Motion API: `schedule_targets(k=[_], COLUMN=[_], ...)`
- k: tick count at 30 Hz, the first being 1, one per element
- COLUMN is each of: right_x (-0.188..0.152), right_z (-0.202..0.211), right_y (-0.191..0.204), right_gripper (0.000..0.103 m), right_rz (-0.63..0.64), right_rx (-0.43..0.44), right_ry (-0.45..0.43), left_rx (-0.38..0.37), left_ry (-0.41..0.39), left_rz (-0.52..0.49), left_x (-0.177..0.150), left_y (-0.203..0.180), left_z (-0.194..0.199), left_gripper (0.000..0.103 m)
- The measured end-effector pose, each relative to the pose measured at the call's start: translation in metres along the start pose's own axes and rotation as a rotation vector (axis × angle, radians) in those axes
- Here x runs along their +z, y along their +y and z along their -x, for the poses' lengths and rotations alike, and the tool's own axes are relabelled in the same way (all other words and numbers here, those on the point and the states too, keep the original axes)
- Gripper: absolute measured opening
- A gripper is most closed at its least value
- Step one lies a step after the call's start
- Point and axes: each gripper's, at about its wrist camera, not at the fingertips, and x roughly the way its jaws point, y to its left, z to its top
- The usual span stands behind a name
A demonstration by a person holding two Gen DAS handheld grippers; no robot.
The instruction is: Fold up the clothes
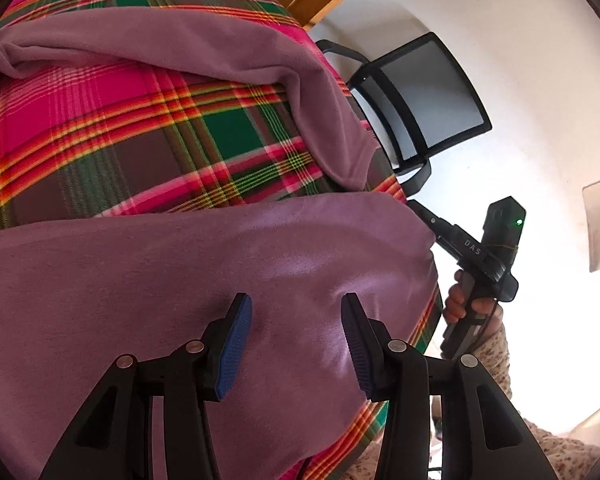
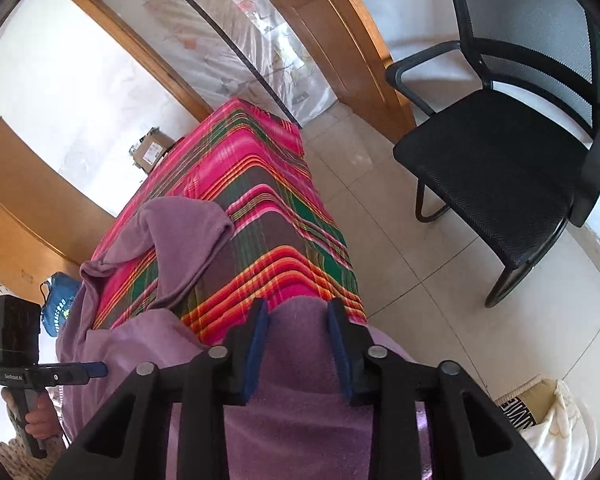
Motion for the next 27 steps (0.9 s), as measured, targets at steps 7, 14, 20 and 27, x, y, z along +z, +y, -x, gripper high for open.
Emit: schedule_targets(k=[7, 14, 20, 27], right_x=[0.000, 0.007, 0.022, 0.043], right_z=[0.012, 0.019, 0.015, -0.009], right_y=[0.015, 0.015, 0.011, 0.011], right_gripper=[0.007, 0.006, 0.006, 0.006], right_rz=[0.108, 0.095, 0.076, 0.080], right_rx=[-0.106, -0.160, -0.171, -0.202], right_ry=[-0.052, -0.132, -0.148, -0.098], left_rx=[0.049, 0.043, 0.018, 0.003], left_ry=[0.004, 0.003, 0.027, 0.042], left_rz=[-0.069, -0.070, -0.087, -0.089], left_x=[-0.002, -0.003, -0.002, -0.004], left_y=[-0.010, -0.012, -0.021, -0.025], left_z=[-0.012, -0.015, -0.021, -0.024], left_gripper=[0.048, 0.048, 0.048, 0.048])
